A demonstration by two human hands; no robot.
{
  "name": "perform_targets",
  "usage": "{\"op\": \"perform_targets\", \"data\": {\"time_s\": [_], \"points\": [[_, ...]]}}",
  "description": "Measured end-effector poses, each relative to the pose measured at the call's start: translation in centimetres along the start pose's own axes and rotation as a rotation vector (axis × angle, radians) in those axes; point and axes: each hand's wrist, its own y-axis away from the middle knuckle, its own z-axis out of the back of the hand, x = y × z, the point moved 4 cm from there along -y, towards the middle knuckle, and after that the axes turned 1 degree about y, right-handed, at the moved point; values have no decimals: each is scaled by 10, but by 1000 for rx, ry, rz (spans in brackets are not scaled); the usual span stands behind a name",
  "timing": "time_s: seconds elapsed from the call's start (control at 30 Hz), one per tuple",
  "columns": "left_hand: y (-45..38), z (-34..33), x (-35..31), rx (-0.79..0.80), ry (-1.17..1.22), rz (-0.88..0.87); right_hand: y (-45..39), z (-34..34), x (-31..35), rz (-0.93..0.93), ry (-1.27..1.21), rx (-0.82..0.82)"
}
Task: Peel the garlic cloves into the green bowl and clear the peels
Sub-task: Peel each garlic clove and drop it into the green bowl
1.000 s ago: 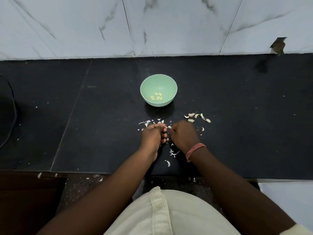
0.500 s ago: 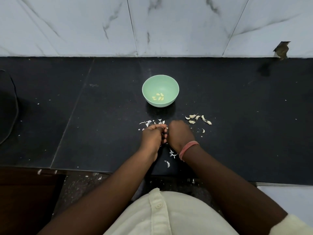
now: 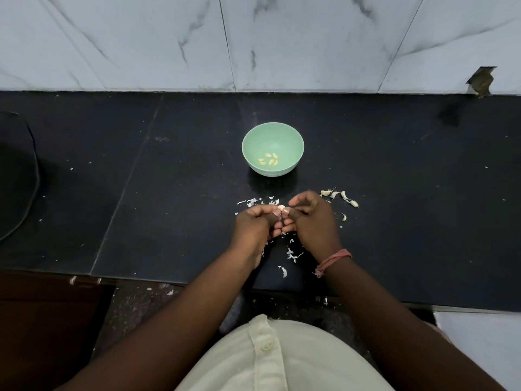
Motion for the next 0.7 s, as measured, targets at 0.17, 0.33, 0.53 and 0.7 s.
{"op": "perform_targets", "data": {"time_s": [0.17,0.33,0.53,0.7], "points": [[7,1,-9,15,43,-98,5,-6,6,-29,-110,61],[14,8,-17,-44,-43,-242,8,-6,10,42,-23,50],[23,17,-30,-109,-353,-488,12,-9,22,96,-15,26],[25,20,-29,-86,-389,-529,12,-13,23,89,9,36]]}}
